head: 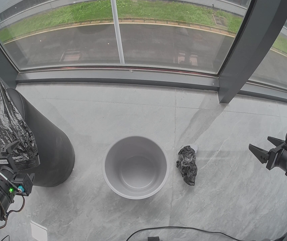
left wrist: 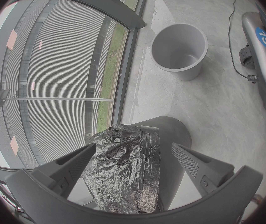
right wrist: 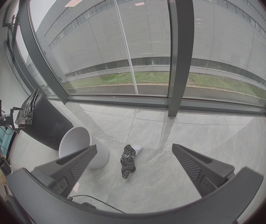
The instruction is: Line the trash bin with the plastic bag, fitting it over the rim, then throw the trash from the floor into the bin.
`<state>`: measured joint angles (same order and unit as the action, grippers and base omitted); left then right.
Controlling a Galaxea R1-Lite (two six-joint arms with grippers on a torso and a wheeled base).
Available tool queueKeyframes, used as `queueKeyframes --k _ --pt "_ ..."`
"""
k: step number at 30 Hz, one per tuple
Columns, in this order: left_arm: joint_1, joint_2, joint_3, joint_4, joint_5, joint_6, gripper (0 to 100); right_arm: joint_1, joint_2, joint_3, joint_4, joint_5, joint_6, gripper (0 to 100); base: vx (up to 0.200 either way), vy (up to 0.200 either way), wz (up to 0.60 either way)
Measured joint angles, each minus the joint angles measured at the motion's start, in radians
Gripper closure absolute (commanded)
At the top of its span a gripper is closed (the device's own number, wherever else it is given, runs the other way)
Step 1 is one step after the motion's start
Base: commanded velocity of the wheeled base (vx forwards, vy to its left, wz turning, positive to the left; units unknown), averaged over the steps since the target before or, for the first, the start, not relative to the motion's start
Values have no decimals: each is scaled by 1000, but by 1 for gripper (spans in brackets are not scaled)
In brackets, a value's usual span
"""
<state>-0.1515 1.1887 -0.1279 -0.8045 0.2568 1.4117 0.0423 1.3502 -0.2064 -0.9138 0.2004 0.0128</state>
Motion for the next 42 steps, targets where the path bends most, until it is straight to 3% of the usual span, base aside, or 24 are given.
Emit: queueKeyframes --k 13,27,42 --pt "1 57 -14 -36 0 -5 0 0 20 4 -2 0 1 0 0 0 0" --pt "8 145 -38 -159 1 -1 0 0 25 4 -3 0 1 0 0 0 0" --pt "38 165 -42 -175 0 -14 0 0 26 15 -35 0 1 0 0 0 0"
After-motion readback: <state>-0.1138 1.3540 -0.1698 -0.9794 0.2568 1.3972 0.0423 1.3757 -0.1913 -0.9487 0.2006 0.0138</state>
